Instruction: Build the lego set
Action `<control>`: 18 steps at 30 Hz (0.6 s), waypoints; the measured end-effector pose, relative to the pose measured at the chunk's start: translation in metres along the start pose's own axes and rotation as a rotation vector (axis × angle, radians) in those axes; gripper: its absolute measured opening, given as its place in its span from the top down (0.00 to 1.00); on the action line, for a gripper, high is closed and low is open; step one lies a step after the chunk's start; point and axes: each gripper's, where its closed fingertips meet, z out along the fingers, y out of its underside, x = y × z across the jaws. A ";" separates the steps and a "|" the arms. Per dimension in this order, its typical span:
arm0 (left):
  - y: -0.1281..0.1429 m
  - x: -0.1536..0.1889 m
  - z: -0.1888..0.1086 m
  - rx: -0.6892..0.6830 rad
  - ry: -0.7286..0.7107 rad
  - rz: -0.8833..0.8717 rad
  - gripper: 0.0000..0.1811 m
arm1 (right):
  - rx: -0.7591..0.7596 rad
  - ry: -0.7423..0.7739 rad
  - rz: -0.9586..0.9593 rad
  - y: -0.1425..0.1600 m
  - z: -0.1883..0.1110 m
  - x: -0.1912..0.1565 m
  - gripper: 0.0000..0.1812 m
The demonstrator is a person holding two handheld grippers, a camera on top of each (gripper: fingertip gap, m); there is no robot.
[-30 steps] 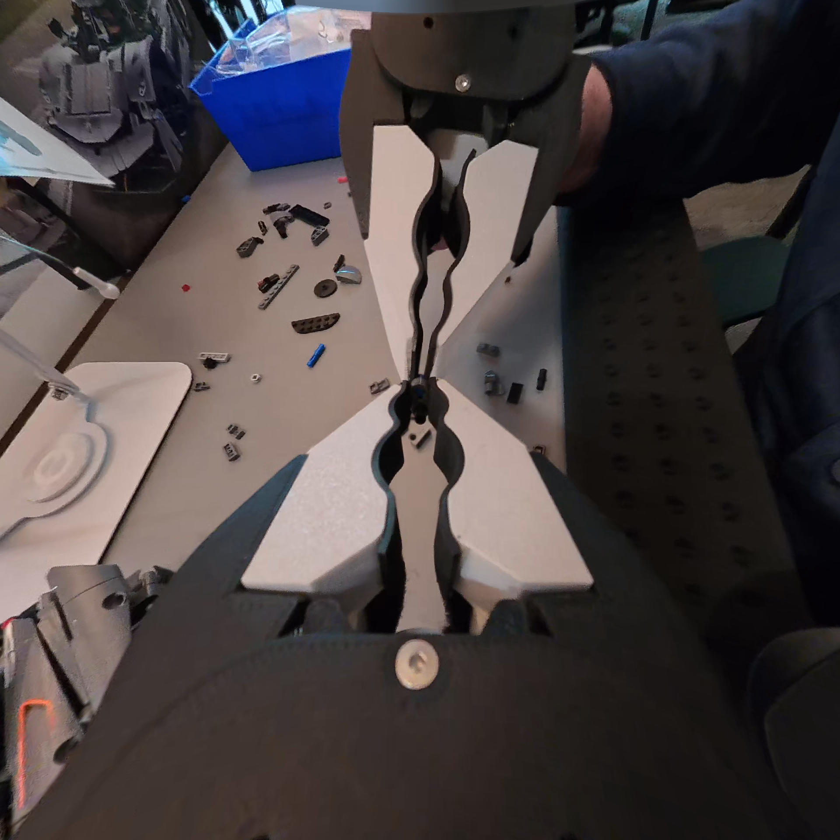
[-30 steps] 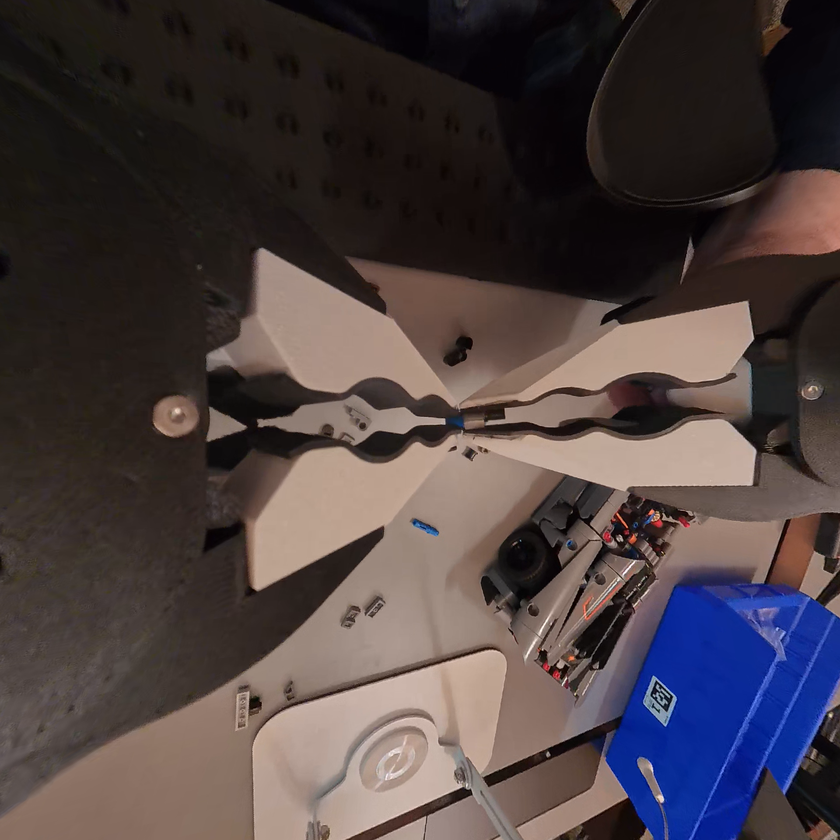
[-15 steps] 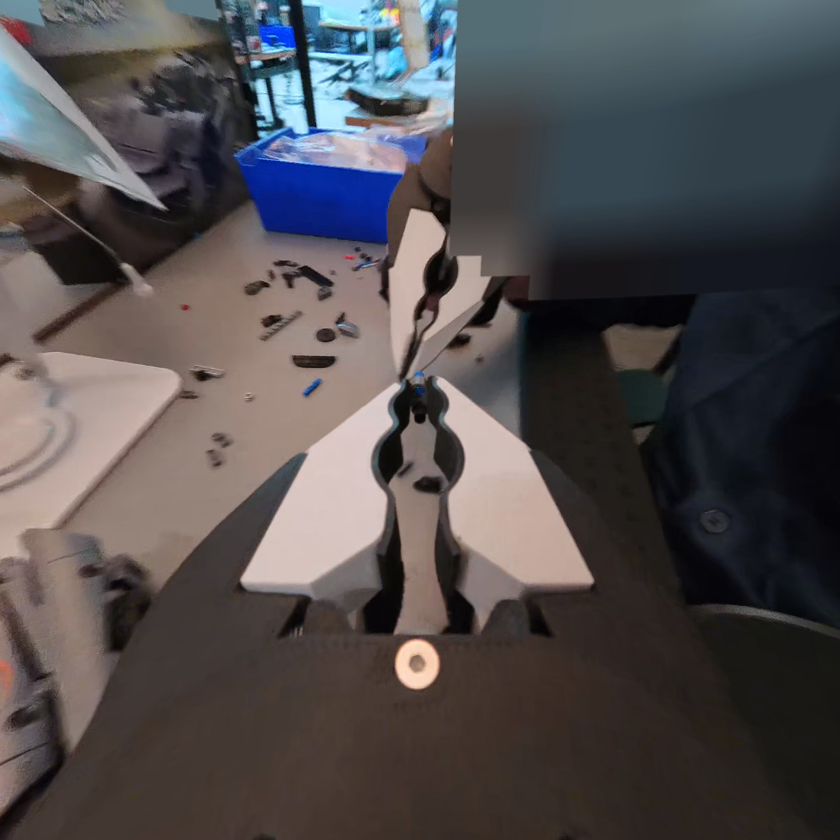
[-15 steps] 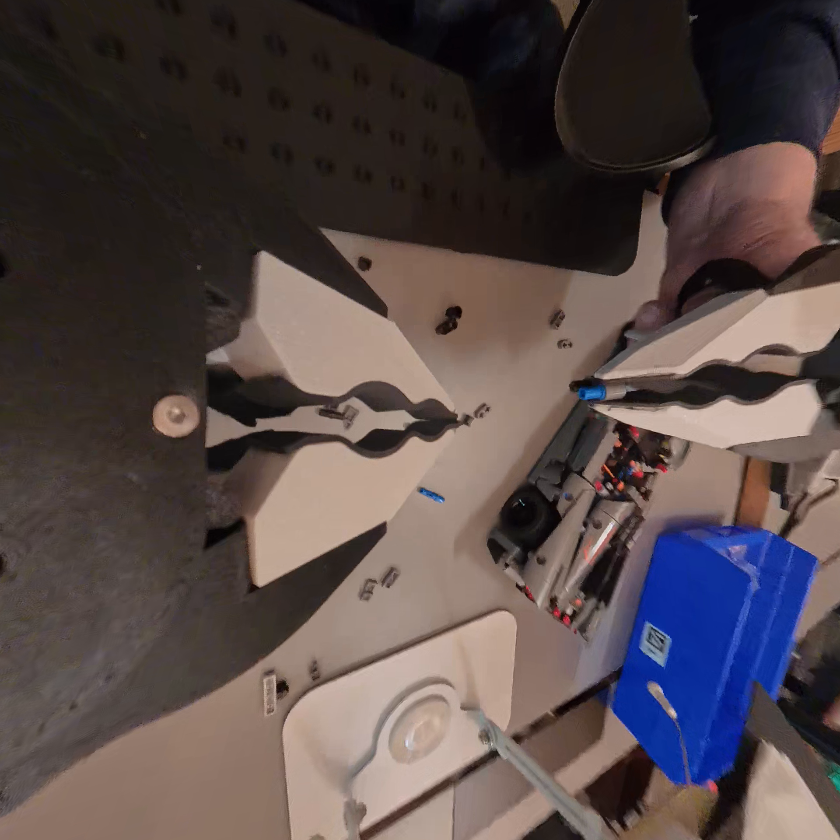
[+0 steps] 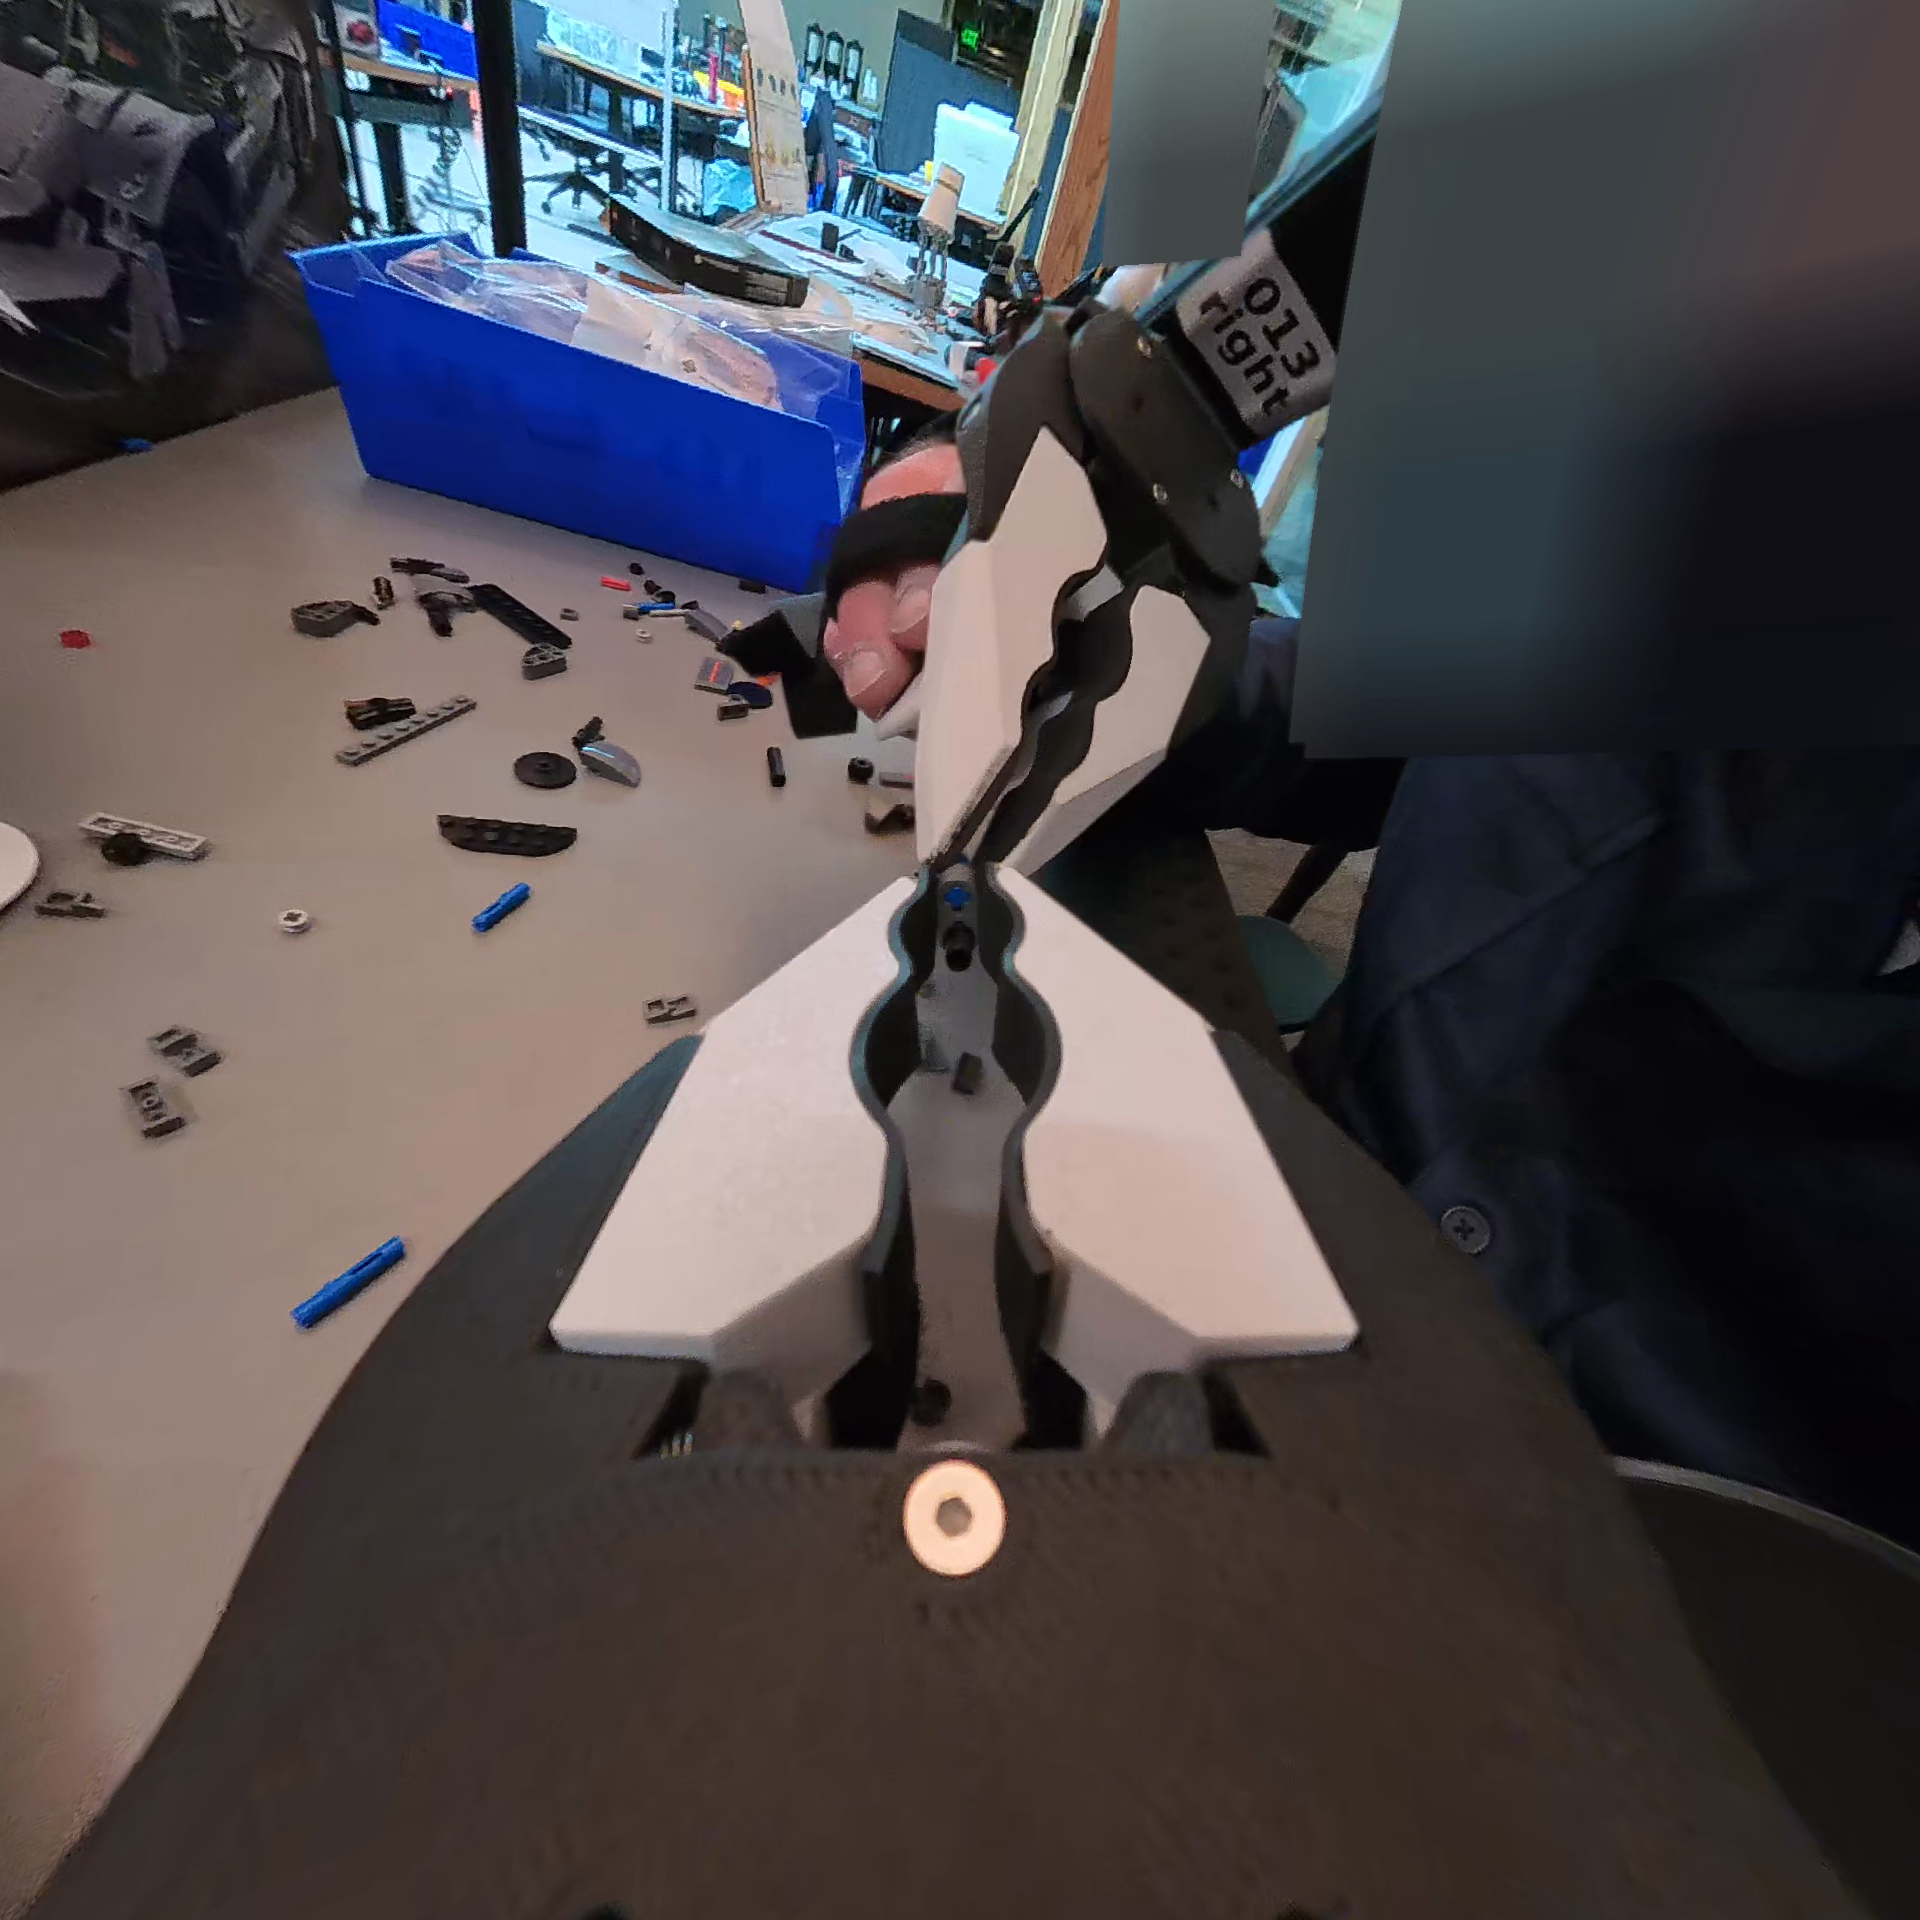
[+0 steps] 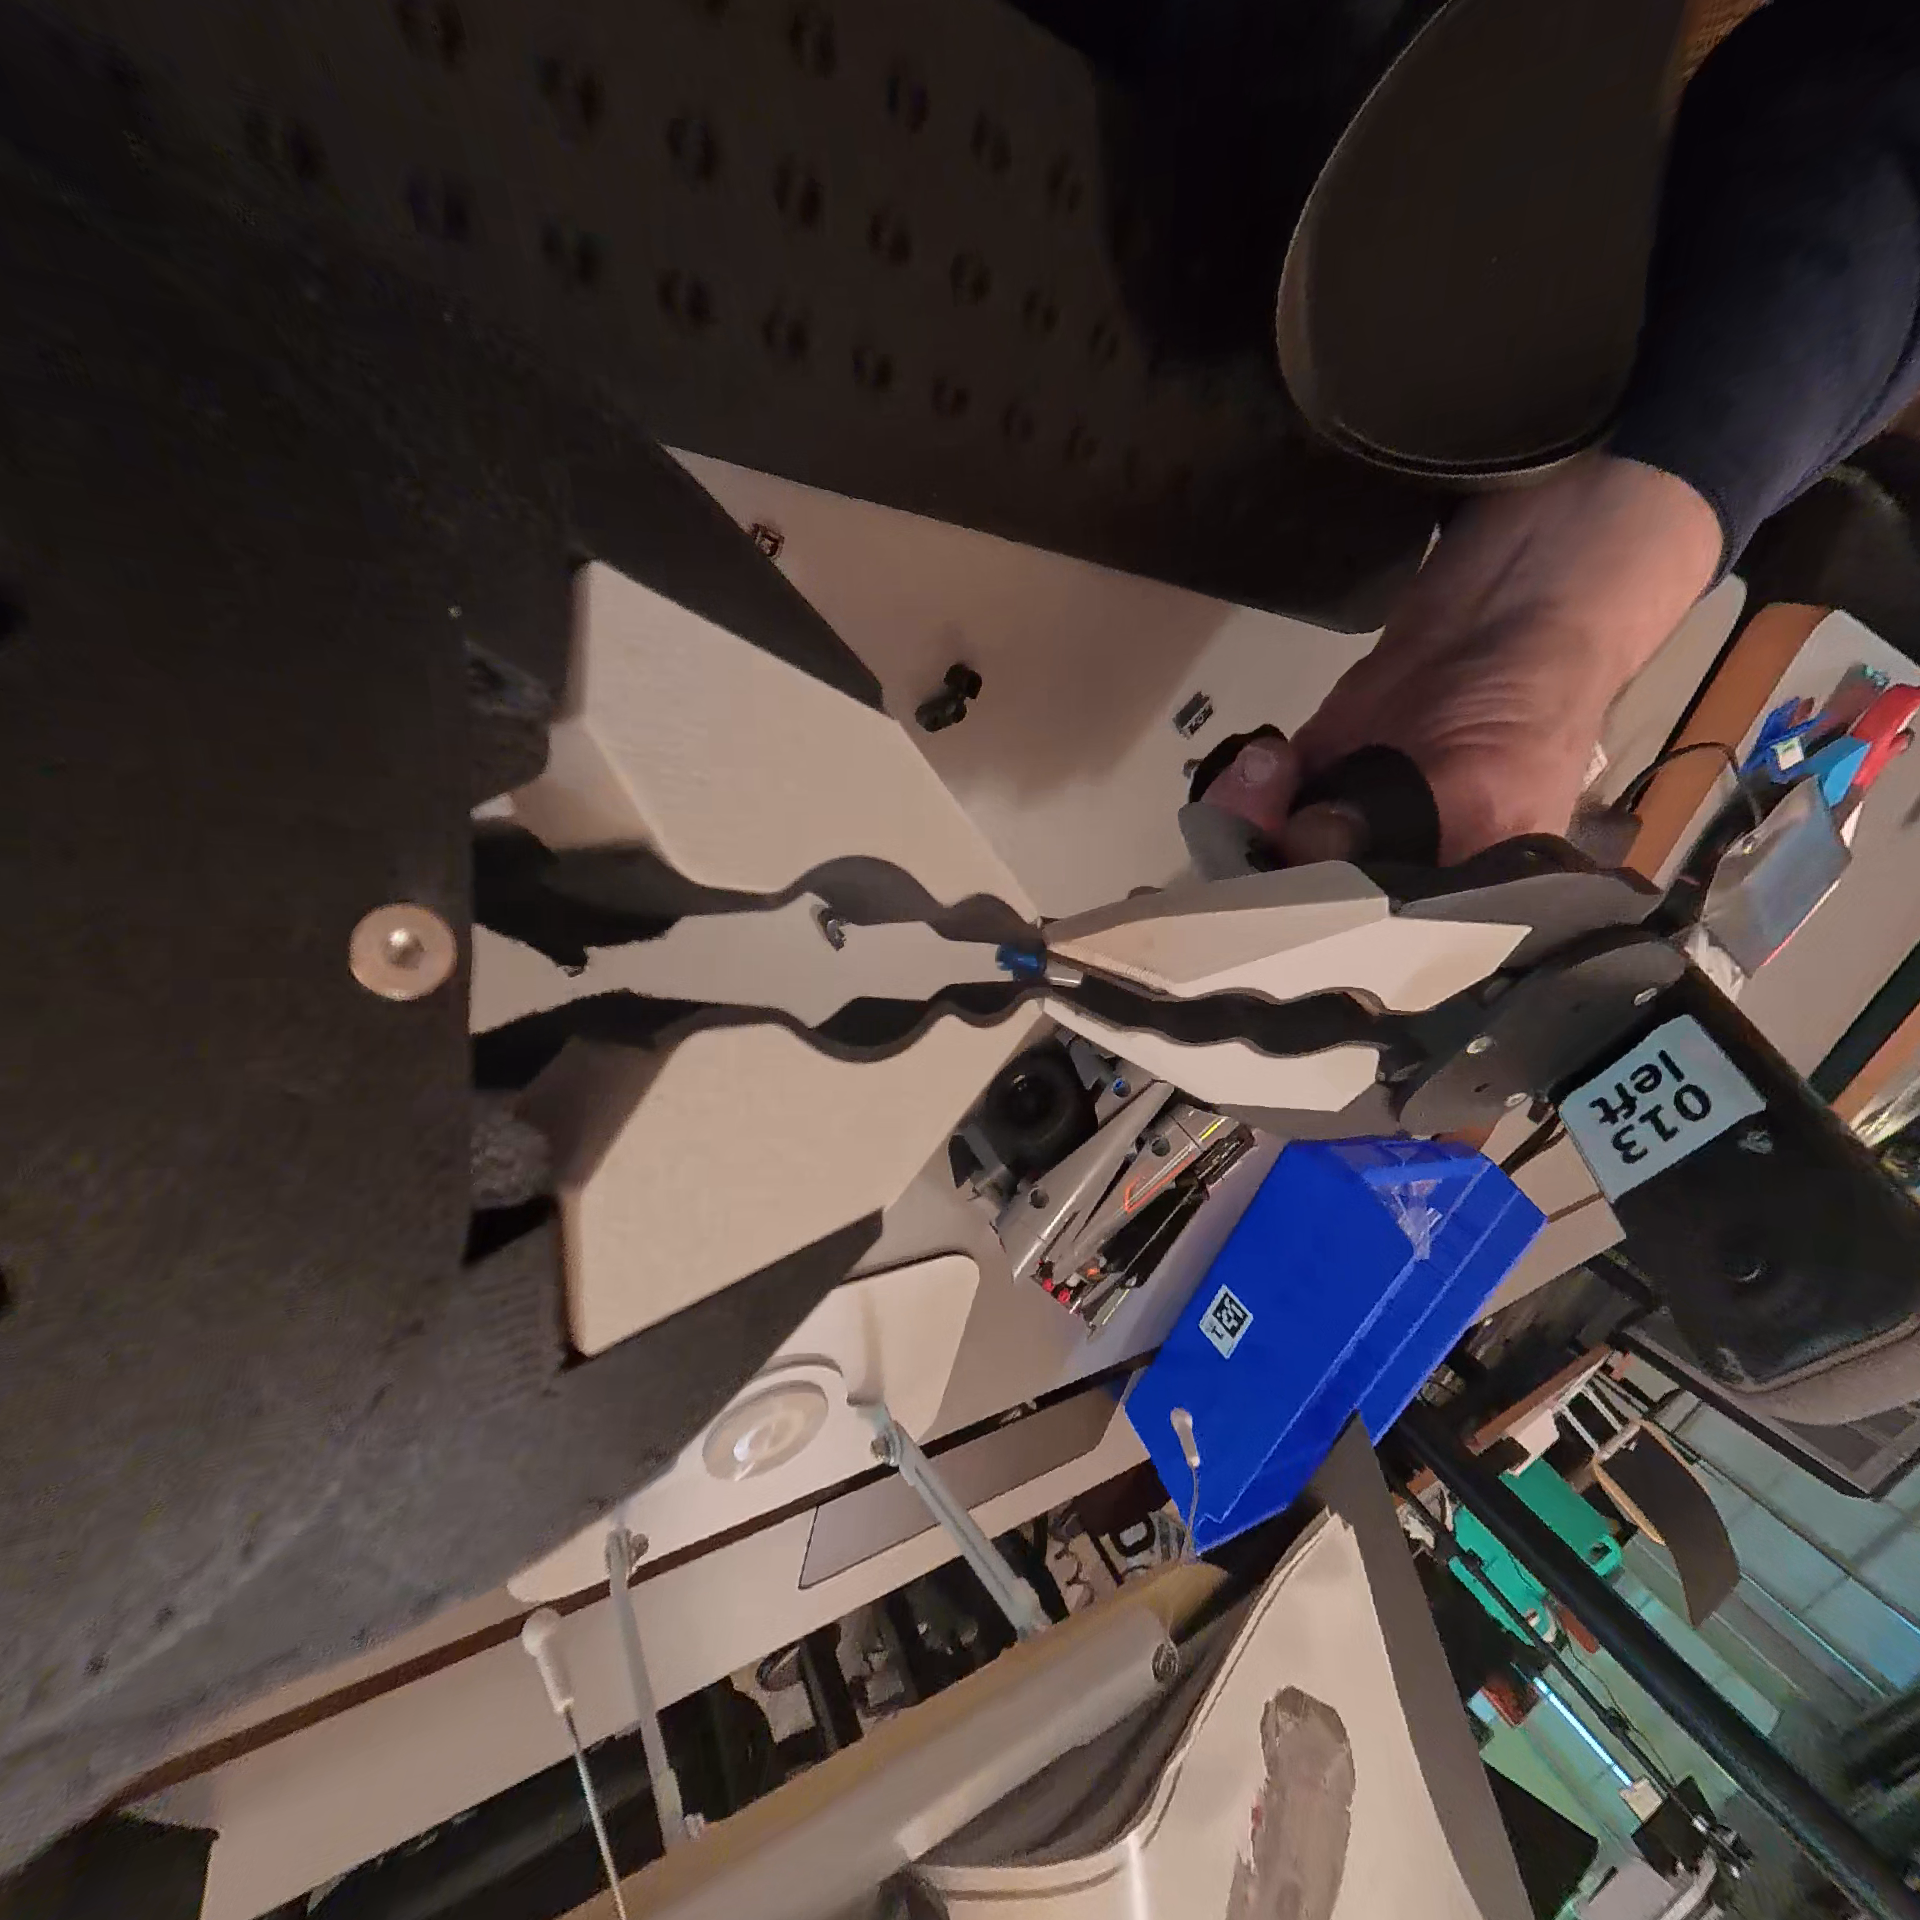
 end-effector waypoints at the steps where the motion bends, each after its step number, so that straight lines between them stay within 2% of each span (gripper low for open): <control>1: 0.000 0.000 0.000 0.006 0.008 -0.013 0.98 | -0.004 0.006 -0.012 0.000 0.000 0.000 0.98; 7: 0.007 0.000 0.002 -0.025 0.004 -0.006 0.98 | -0.106 0.000 -0.039 0.007 0.000 -0.005 1.00; 14: 0.001 0.008 0.001 -0.039 -0.007 0.054 0.99 | -0.107 -0.014 -0.044 0.001 -0.005 -0.008 1.00; 18: 0.007 0.005 0.002 -0.075 -0.037 0.062 0.99 | -0.139 -0.022 -0.068 0.009 -0.004 -0.010 1.00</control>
